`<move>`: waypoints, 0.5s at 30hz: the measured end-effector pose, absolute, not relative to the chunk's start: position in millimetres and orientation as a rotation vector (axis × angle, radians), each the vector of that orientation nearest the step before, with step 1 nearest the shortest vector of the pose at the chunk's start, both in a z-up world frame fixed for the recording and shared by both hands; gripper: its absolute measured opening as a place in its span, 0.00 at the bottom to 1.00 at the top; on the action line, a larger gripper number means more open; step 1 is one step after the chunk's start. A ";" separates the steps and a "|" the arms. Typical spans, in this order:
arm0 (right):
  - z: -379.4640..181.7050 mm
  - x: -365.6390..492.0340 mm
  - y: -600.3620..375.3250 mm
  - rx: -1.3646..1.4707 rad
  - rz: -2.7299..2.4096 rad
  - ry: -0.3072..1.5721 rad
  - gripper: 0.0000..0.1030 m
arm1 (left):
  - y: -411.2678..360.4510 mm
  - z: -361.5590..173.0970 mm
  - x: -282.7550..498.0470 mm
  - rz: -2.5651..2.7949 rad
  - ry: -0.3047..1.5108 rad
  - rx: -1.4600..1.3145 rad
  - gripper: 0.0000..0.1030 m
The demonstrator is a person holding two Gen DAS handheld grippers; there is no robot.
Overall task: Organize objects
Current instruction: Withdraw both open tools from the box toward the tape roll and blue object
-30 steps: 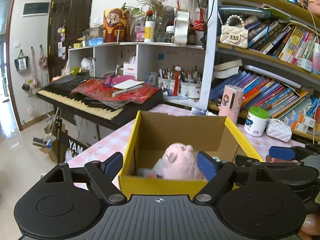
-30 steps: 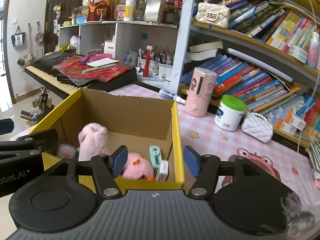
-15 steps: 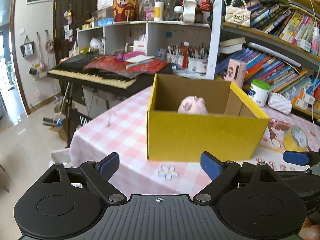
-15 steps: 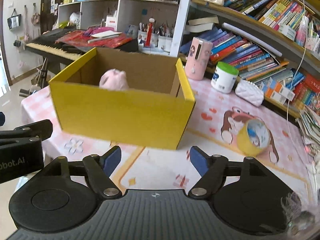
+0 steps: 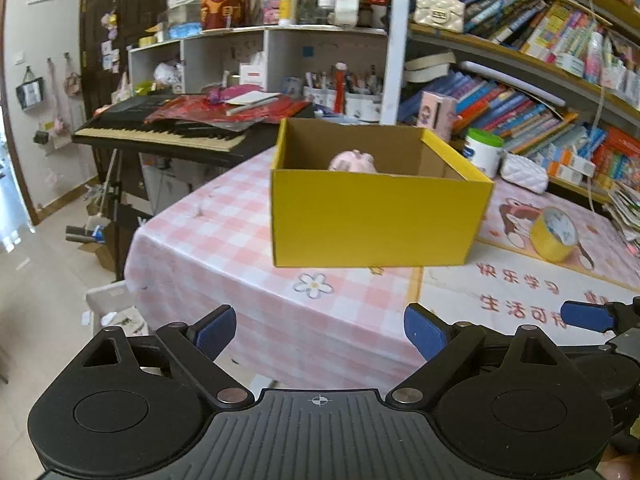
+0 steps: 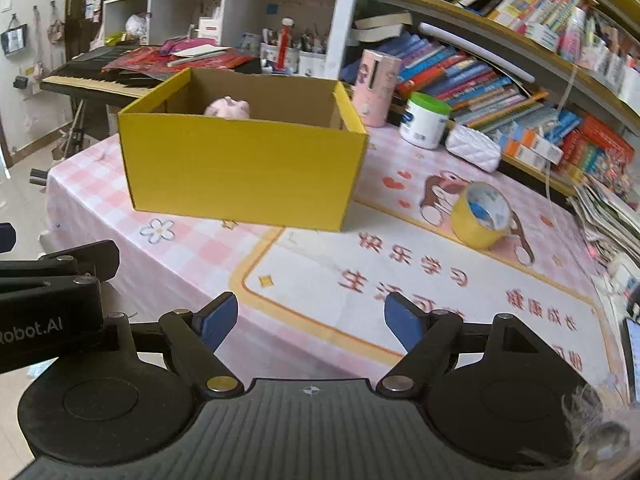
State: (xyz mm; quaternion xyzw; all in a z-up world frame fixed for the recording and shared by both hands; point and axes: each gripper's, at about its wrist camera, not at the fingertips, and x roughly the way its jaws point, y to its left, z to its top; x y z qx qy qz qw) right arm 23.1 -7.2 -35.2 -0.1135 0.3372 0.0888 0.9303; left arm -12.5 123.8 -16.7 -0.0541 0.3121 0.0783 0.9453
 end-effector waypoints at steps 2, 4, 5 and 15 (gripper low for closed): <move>-35.4 20.1 -14.1 -0.224 0.161 0.693 0.78 | 118.9 -17.3 -13.6 0.139 0.636 -0.107 0.90; -35.5 18.1 -20.7 -0.215 0.136 0.695 0.78 | 112.8 -17.4 -12.1 0.114 0.638 -0.099 0.90; -35.3 17.5 -23.9 -0.211 0.125 0.696 0.78 | 110.1 -17.3 -11.4 0.104 0.638 -0.096 0.90; -34.8 20.2 -70.5 -0.166 -0.005 0.703 0.79 | 66.0 -17.4 12.2 -0.020 0.643 -0.061 0.90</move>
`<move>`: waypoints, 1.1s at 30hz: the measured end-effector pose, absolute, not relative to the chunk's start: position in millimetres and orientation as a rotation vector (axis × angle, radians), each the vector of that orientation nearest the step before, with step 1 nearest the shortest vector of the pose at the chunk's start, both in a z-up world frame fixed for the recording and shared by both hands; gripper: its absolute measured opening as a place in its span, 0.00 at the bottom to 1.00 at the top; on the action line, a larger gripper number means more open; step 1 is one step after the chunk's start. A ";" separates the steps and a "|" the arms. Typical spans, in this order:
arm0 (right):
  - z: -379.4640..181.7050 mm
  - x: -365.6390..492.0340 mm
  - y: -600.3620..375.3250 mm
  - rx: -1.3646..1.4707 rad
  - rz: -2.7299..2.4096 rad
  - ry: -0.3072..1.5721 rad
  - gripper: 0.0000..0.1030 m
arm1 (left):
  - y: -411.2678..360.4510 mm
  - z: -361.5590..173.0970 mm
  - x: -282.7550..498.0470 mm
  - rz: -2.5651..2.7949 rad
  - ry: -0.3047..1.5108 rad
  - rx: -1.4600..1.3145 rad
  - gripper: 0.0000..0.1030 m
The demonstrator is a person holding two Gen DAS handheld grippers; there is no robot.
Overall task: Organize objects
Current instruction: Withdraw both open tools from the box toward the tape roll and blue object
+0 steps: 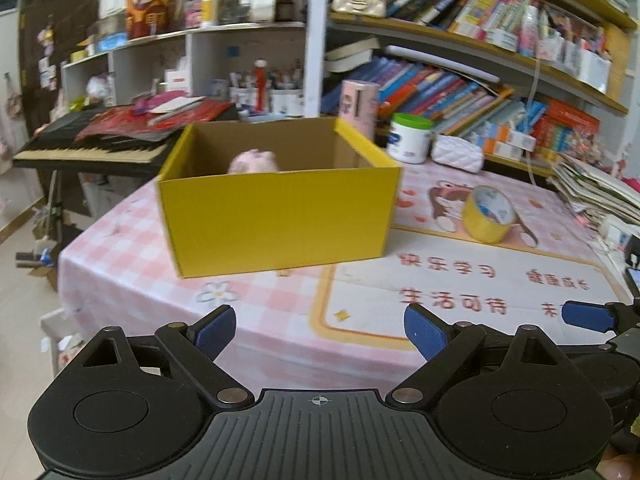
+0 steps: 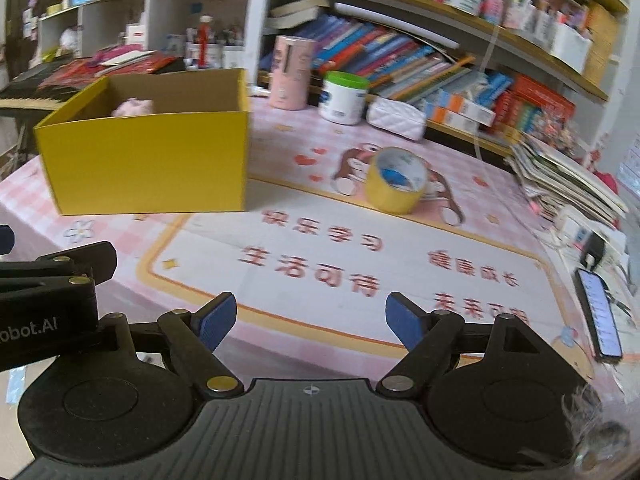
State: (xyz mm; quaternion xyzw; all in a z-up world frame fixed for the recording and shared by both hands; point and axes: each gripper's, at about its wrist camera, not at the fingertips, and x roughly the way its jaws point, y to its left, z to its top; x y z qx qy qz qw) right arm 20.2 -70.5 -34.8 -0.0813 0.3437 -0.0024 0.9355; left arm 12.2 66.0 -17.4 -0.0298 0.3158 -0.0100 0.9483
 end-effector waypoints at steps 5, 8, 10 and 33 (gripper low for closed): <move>-35.9 29.0 -98.3 -0.151 -0.055 0.713 0.79 | 41.1 -18.5 28.7 -0.065 0.655 -0.053 0.90; -35.5 38.6 -117.3 -0.143 -0.078 0.720 0.79 | 23.4 -18.9 40.3 -0.085 0.659 -0.047 0.90; -35.0 47.0 -129.9 -0.139 -0.090 0.724 0.79 | 11.6 -18.8 49.6 -0.094 0.659 -0.044 0.90; -42.4 157.2 -230.5 -0.163 -0.014 0.758 0.79 | -75.0 -27.2 134.9 0.018 0.682 -0.080 0.90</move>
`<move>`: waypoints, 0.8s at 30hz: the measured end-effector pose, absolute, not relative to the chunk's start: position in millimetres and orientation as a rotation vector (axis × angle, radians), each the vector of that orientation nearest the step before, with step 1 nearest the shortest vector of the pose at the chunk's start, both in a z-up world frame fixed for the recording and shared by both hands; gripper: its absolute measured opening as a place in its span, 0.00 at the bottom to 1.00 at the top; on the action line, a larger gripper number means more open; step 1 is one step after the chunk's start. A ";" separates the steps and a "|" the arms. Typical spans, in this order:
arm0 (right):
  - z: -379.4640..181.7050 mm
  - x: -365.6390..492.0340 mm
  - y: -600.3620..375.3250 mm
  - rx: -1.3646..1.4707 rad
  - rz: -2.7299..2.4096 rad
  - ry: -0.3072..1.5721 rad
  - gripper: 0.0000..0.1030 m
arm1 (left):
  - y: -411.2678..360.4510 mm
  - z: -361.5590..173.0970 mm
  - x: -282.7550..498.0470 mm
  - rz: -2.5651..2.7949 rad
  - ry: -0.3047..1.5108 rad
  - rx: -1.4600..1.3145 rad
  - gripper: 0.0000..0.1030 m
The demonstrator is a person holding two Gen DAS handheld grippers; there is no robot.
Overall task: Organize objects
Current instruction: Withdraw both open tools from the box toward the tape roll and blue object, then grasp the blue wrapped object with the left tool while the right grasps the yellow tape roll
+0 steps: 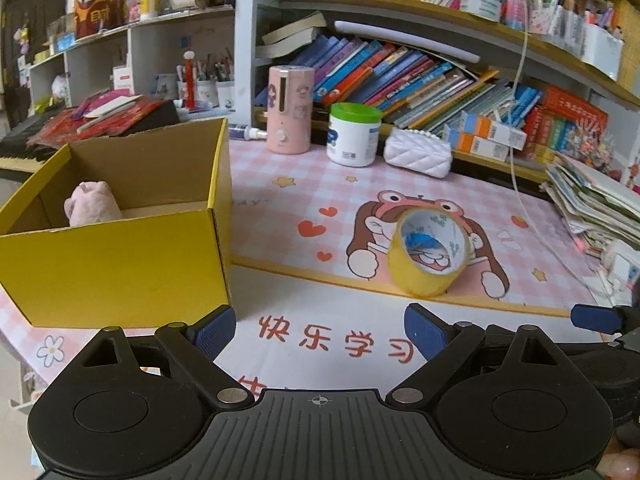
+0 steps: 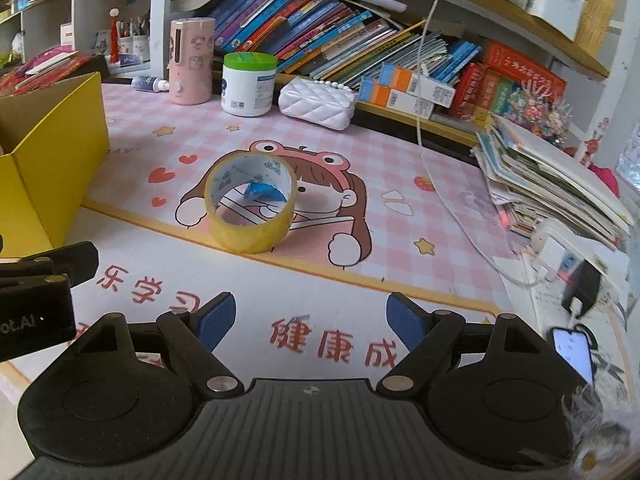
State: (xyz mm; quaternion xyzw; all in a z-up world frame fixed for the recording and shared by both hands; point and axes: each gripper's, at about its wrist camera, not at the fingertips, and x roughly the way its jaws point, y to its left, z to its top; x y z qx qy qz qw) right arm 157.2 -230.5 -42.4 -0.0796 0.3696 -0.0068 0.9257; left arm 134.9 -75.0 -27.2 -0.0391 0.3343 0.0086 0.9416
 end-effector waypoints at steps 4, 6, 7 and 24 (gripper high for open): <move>-47.8 173.1 -233.0 -0.166 0.027 0.768 0.80 | -76.1 -27.8 142.6 0.069 0.685 -0.091 0.90; -50.4 182.8 -234.6 -0.166 0.040 0.770 0.81 | -75.5 -28.4 146.1 0.093 0.689 -0.096 0.90; -51.4 187.4 -235.2 -0.165 0.045 0.772 0.82 | -75.1 -28.6 147.8 0.104 0.691 -0.099 0.90; -80.8 258.9 -201.8 -0.274 0.198 0.746 0.90 | -54.6 -34.9 154.0 0.284 0.748 -0.086 0.90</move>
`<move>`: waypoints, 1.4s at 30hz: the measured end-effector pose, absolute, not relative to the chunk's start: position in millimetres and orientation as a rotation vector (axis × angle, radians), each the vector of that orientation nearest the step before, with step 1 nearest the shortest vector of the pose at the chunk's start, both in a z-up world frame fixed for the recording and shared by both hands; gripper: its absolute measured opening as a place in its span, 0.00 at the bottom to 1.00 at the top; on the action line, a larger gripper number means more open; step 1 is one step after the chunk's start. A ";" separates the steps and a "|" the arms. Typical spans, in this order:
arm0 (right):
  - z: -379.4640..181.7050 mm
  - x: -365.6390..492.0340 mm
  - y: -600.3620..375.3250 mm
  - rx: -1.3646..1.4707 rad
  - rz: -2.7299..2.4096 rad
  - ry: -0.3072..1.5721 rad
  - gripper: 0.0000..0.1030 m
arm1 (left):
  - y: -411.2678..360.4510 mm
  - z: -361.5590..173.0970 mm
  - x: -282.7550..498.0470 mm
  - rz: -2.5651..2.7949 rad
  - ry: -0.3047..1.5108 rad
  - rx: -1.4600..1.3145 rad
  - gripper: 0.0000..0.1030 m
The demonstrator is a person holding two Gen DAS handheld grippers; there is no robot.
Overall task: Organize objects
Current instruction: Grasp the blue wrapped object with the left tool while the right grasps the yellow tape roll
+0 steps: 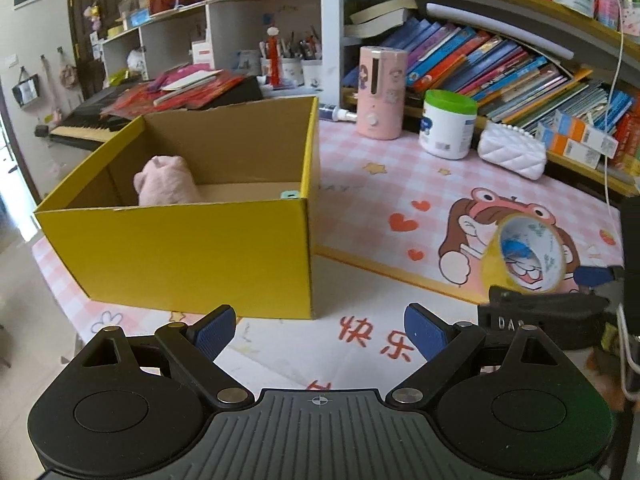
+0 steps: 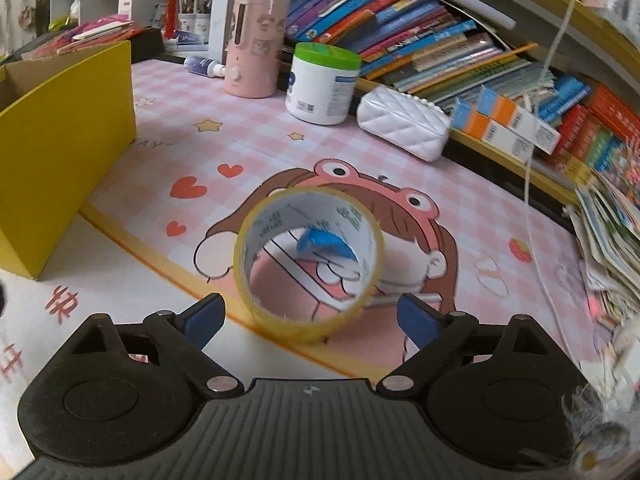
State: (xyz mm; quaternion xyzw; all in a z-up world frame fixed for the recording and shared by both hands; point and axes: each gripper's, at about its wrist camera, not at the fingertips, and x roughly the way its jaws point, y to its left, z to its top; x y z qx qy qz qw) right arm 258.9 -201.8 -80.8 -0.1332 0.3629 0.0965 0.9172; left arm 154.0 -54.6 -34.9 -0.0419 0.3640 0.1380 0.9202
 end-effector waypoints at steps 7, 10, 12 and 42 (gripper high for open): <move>-82.9 273.0 -203.6 -0.267 0.238 0.732 0.78 | -57.7 -35.5 155.5 0.277 0.751 -0.078 0.90; -75.9 267.5 -214.2 -0.222 0.242 0.714 0.78 | -66.0 -36.2 160.7 0.238 0.748 -0.068 0.90; -69.2 262.5 -224.0 -0.197 0.232 0.699 0.77 | -73.5 -36.2 165.7 0.205 0.746 -0.062 0.90; -58.2 224.5 -330.6 -0.240 0.007 0.647 0.76 | -196.9 -85.8 315.7 -0.092 0.767 0.055 0.80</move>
